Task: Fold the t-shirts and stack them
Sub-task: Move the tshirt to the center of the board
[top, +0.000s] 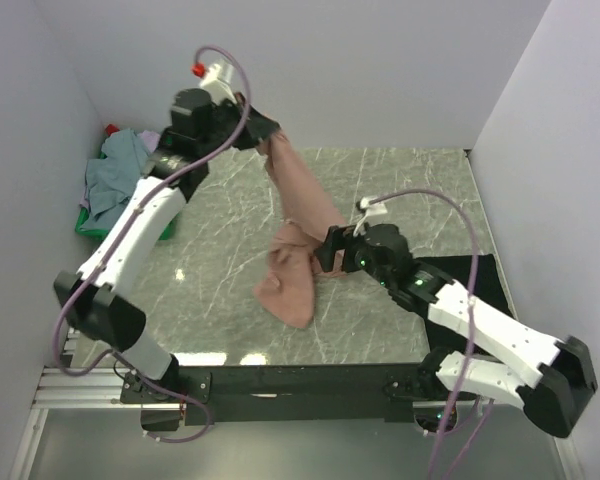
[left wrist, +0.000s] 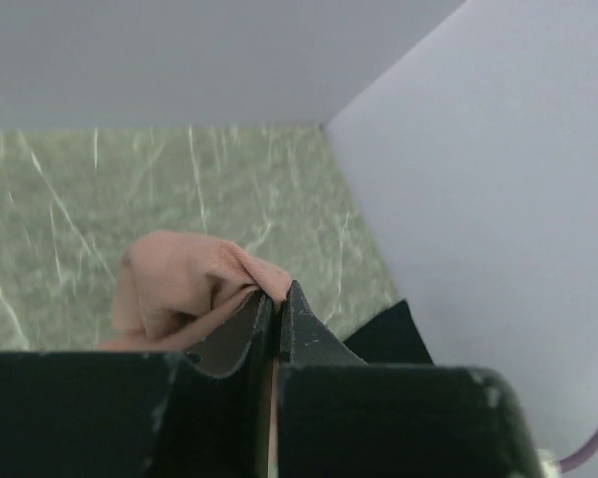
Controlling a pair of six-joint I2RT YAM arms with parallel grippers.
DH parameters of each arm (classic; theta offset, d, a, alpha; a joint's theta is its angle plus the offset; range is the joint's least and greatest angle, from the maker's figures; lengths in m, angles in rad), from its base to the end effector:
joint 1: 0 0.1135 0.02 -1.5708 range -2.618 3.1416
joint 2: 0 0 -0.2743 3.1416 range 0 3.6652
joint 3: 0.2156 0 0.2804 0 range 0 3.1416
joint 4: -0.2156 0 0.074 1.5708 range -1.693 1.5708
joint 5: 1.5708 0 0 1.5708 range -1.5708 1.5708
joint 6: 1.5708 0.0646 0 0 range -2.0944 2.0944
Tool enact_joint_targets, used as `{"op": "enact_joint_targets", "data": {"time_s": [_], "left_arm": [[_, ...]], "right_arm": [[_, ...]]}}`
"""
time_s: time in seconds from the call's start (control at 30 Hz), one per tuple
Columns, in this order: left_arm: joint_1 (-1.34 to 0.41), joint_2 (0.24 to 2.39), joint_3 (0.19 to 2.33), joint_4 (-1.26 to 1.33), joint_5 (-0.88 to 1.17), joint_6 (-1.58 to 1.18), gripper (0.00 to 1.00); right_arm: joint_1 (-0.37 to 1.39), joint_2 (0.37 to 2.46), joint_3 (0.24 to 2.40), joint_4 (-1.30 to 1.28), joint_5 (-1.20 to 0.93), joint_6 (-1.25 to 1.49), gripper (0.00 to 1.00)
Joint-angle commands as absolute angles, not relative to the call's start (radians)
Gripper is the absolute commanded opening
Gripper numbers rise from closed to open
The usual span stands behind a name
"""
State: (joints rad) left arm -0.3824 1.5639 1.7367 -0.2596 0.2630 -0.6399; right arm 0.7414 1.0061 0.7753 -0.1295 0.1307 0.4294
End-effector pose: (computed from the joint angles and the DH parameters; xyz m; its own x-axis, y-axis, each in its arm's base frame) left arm 0.3774 -0.1699 0.4822 -0.4232 -0.4513 -0.7857 0.4338 0.6604 -0.6129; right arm 0.2142 0.1847 0.2923 -0.4777 0.1223 -0.8700 -0.4187 0.8389 0.3478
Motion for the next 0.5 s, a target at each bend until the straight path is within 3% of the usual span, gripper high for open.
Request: {"op": "enact_joint_targets", "data": {"time_s": [0.0,0.3,0.37,0.43,0.47], "left_arm": [[-0.393,1.566,1.735,-0.179,0.244,-0.678,0.01],[-0.391,1.790,1.833,-0.302,0.250,-0.677,0.02],[-0.387,1.864,1.867,-0.327,0.259,-0.663,0.18],[-0.382,1.901,1.902,-0.373,0.267,-0.655,0.47],[-0.380,1.901,1.901,-0.379,0.265,-0.652,0.53]], "right_arm": [[0.738,1.084,0.691,-0.003,0.167,0.449,0.92],[0.732,1.186,0.701,-0.012,0.356,0.505,0.92],[0.713,1.232,0.722,-0.047,0.374,0.518,0.92],[0.643,1.281,0.759,-0.067,0.304,0.537,0.91],[0.608,1.298,0.773,-0.074,0.269,0.548,0.91]]}}
